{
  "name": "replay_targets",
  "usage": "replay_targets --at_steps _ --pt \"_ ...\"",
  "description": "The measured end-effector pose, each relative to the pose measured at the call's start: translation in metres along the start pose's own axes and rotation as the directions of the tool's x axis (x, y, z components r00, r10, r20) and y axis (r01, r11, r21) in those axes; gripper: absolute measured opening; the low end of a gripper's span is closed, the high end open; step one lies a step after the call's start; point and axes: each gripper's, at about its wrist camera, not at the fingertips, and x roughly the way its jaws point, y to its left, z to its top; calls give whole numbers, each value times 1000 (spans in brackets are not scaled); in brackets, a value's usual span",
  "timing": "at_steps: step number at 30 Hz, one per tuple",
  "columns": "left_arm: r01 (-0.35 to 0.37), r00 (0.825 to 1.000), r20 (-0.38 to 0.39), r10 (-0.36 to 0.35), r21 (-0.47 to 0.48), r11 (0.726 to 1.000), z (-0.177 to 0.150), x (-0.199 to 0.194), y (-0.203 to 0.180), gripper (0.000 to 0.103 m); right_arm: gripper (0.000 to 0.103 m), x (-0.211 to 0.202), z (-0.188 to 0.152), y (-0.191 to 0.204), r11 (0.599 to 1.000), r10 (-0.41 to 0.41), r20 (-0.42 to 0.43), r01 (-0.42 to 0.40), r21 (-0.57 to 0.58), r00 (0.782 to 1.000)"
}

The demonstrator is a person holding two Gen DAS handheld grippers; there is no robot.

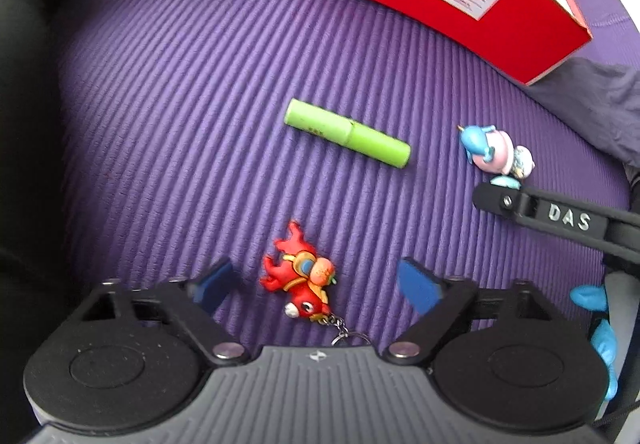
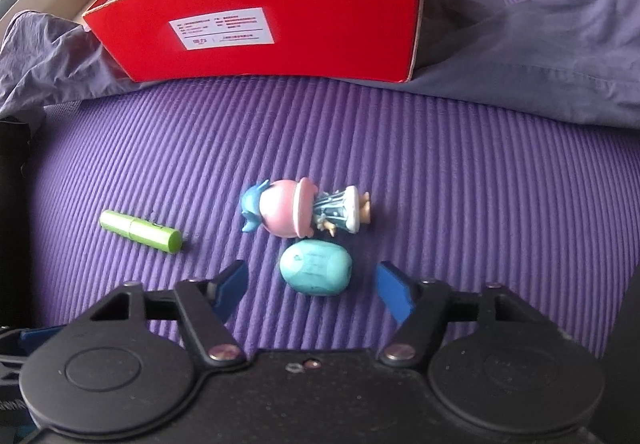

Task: Organize rigid objects
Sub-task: 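Grasp the red rooster keychain with the left tool while the right tool grasps the blue egg, then lift the keychain and blue egg and carry both over the shoebox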

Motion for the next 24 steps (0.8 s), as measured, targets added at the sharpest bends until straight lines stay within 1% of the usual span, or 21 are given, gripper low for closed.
replay_targets --at_steps 3,6,7,9,11,12,13,14,17,21,24 --pt "-4 1000 0 4 15 1000 -1 0 -3 80 61 2 1 2 1000 -10 3 10 -5 1000" --pt "-15 1000 4 15 17 1000 -1 0 -4 74 56 4 3 3 1000 -21 6 21 -8 1000" --pt "-16 1000 4 16 16 1000 -1 -1 -3 71 55 4 3 3 1000 -25 7 25 -7 1000" --pt "-22 1000 8 22 18 1000 0 -1 -3 66 47 5 3 3 999 -39 10 39 -14 999" --pt "-34 999 7 34 29 999 1 -1 -4 62 43 5 3 3 998 -51 10 51 -20 999" --pt "-46 999 9 46 36 998 1 -1 -5 59 41 5 3 3 998 -54 11 55 -21 998" --pt "-62 998 11 62 44 997 0 -2 -6 53 40 4 2 2 998 -55 12 56 -21 998" --pt "-72 997 11 72 49 996 0 -2 -7 49 39 4 2 2 998 -59 12 59 -19 998" --pt "-72 997 7 72 46 996 1 -3 -4 41 39 2 0 0 998 -56 13 56 -10 998" --pt "-40 999 9 39 31 999 2 -6 -1 39 39 -3 -5 0 999 -36 16 36 -9 999" --pt "-36 999 7 35 41 999 1 -6 -1 38 38 -9 -9 1 1000 -27 25 27 -11 999"
